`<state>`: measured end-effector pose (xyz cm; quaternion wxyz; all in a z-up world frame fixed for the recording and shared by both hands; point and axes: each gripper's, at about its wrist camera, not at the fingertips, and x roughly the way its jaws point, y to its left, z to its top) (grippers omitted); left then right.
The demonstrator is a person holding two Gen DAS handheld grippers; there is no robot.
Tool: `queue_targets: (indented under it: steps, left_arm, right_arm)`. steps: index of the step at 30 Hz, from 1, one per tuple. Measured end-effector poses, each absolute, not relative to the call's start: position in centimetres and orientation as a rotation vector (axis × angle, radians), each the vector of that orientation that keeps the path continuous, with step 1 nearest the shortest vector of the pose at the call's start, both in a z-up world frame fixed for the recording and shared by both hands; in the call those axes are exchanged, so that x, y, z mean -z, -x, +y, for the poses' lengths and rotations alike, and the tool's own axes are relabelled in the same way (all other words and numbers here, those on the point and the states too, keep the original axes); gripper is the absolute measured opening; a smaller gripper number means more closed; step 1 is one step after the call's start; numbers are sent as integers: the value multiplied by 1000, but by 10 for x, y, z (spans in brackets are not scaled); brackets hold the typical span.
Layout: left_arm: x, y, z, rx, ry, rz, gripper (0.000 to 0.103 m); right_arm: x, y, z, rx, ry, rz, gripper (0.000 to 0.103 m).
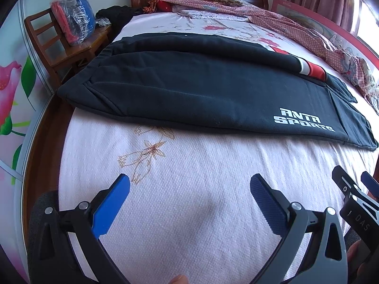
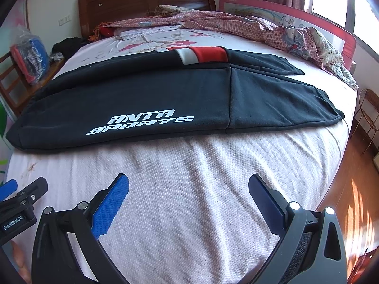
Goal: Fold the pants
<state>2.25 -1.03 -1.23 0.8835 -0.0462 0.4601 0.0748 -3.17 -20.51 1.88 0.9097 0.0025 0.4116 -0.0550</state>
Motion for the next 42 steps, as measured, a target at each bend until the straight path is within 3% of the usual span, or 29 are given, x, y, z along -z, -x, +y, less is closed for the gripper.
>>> queue_targets:
  steps: [42]
  left_arm:
    - [7,-22,-11,-156,74,930,101]
  right_arm:
    - [-19,32,-202,111,0,853,100]
